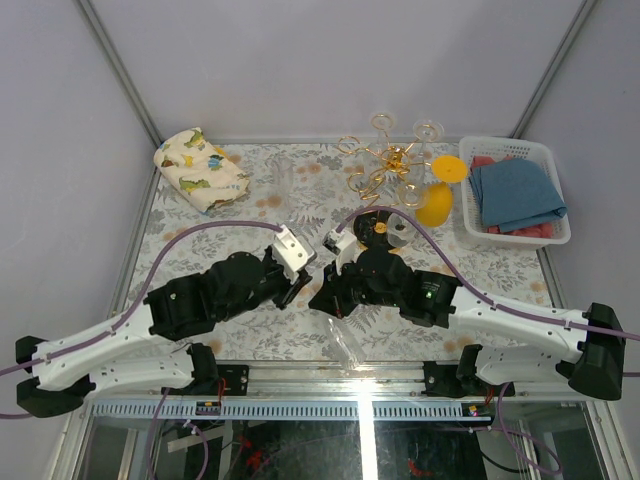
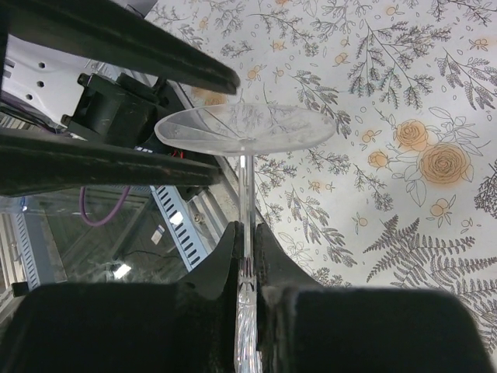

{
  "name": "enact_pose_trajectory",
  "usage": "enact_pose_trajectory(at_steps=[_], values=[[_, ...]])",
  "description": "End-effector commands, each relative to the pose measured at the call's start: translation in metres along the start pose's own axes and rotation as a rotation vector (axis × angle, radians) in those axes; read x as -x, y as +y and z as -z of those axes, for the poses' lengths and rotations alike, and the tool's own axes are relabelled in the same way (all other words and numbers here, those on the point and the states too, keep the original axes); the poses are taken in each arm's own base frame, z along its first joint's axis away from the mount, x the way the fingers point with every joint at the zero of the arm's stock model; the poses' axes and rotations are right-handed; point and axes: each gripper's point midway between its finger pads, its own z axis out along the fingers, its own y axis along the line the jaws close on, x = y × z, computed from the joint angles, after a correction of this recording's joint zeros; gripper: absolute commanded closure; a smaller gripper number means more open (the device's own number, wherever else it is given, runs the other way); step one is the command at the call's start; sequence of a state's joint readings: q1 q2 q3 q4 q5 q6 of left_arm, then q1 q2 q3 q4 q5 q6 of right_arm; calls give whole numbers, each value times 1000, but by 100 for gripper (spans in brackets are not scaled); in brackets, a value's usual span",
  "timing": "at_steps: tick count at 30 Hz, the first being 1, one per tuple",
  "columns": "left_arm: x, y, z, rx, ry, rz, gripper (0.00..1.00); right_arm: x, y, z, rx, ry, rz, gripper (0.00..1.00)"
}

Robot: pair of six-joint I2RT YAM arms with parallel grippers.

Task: Place the wine glass upside down on the wine glass rack
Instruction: Turn the wine glass upside down at the wine rack.

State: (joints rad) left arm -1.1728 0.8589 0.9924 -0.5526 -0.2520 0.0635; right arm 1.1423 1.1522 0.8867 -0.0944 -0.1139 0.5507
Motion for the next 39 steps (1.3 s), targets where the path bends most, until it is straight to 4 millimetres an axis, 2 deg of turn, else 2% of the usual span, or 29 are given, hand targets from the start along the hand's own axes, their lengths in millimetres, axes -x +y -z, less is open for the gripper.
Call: enact_pose_trajectory(at_steps=[1,4,7,16,22,30,39], values=[[36,6,11,31,-147,83,67,24,7,6,11,-87,9,100],[46,6,18,27,-201,134,52,31,8,11,13,-120,13,100],[58,9,27,27,-269,188,45,36,10,16,13,-148,15,100],[83,24,62,52,-439,370,35,52,5,27,-7,-255,31,100],[82,28,79,34,-546,507,34,75,10,35,10,-373,26,100],[71,30,85,17,-605,606,33,99,30,40,104,-488,51,100],[70,21,64,-18,-627,689,34,109,54,38,216,-512,121,100]])
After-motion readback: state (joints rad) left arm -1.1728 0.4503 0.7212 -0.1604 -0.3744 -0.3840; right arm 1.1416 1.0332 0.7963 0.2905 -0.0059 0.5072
